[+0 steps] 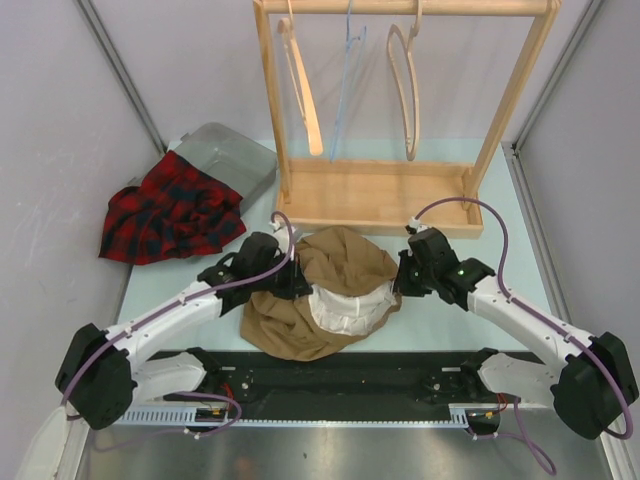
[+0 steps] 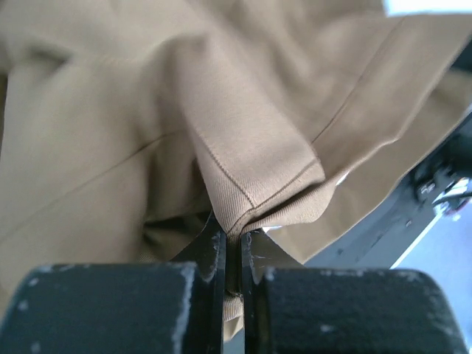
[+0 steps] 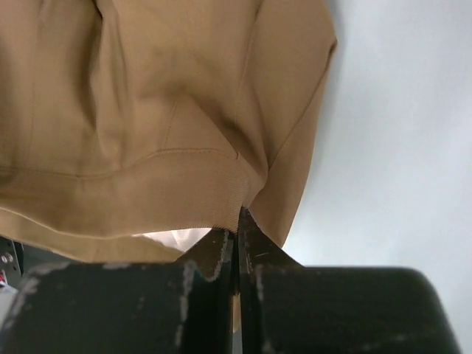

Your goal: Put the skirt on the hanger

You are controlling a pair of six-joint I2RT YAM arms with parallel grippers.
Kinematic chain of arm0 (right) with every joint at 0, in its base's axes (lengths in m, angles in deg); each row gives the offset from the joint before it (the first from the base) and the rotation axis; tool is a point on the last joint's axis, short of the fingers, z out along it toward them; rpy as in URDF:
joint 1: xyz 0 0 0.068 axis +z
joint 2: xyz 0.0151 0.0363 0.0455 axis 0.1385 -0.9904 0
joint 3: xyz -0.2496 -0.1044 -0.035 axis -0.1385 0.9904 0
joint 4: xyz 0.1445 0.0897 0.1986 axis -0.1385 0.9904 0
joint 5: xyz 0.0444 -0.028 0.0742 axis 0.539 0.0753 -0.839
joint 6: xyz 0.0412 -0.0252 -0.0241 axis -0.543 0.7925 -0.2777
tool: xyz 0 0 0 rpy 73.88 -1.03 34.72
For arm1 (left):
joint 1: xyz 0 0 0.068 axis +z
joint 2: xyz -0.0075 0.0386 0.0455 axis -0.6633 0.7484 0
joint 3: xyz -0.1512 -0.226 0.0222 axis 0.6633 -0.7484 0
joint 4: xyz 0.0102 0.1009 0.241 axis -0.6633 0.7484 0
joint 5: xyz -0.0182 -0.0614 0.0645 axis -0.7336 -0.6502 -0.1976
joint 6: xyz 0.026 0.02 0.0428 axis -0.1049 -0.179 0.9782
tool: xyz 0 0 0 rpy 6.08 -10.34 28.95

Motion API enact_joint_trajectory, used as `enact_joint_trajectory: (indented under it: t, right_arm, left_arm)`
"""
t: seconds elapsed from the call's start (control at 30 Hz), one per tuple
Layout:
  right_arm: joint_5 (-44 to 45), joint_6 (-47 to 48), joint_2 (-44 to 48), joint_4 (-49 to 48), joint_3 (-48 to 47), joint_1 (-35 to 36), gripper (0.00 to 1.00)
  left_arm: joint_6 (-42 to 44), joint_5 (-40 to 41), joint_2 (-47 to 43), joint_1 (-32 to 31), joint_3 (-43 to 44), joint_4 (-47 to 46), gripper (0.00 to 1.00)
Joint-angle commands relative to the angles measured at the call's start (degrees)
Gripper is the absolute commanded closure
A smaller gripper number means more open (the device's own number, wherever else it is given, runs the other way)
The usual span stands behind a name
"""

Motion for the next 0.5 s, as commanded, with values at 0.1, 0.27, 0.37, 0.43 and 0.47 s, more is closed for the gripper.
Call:
enact_joint_trajectory:
  t: [0.1,0.27,0.37,0.43,0.47]
  right_arm:
    - [5.1,3.4,0.2,-10.7,-0.5,0.5,0.83]
    - [8.9,5.3,1.5,-14.3,-0.2,0.5,0.38]
    - [11.9,6.0,2.4,-15.4,0.3,0.5,0.32]
    - [14.8,6.1,3.2,-15.6,0.6,0.6,0.32]
    - [15.8,6.2,3.5,-15.5,0.6,0.6,0.32]
  left_arm:
    - [0.0,3.1,4.6,0.6,12.4,-1.6,1.00]
    - [-0.4,2.9,8.6,1.5,17.8,2.1,1.00]
    - [-0.9,2.0,10.2,2.4,19.9,2.6,1.00]
    - [-1.1,1.7,10.7,2.8,20.7,2.6,1.00]
    - [-1.1,1.6,11.3,2.8,20.8,3.1,1.00]
